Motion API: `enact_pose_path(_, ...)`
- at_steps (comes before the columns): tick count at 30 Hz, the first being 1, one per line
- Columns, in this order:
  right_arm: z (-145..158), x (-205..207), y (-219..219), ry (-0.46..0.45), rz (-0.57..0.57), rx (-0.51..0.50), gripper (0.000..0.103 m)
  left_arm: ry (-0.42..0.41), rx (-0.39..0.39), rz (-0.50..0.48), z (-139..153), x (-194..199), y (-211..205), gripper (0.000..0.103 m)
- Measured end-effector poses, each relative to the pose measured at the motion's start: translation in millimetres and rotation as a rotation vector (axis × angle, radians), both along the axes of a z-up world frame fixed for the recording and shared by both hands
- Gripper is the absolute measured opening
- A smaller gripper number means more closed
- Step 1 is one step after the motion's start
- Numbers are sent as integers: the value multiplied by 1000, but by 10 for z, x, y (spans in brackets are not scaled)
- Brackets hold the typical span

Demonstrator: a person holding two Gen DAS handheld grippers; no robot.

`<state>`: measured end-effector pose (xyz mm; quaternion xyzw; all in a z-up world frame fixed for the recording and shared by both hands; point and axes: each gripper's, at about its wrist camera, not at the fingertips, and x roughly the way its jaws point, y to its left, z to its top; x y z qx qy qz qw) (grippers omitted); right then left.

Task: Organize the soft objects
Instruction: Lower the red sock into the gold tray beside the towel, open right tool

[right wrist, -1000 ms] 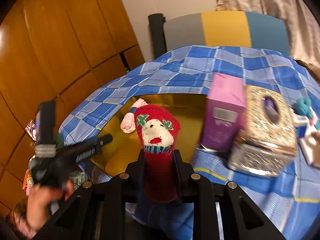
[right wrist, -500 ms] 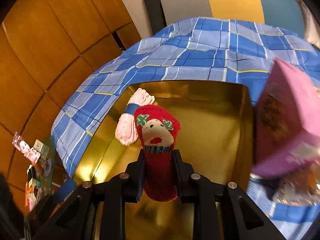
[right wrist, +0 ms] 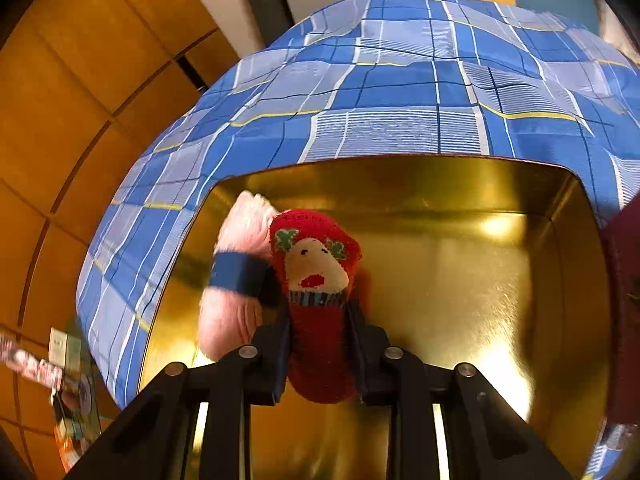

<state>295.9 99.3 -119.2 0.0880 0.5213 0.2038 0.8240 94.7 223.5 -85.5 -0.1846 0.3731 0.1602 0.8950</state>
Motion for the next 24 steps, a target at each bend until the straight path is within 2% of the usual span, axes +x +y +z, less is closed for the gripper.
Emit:
enact_pose_path(3,-34,58,88,-14,1,-15,35,2,-7,3,-13,-1,13,44)
enact_pose_path(5,-20,60,110,-33,5,-20,51,3,-9,3,-19,-2,21,44)
enact_pose_path(7,41,31,85,-66,-4,-25,56,2,-16,6,-25,-3,30,44)
enact_pose_path(14,457,-258,-46,-186,32,-35,60,-13,-33,-24,1,-17,-32,44)
enact_pose_path(17,707,-493,-117,-246,63,-31,60,-36,-62,-54,28,-16,-73,44)
enact_pose_path(24,1143,-1111,-474,-387,98,-9,66,-46,-67,-148,45,-7,-311,44)
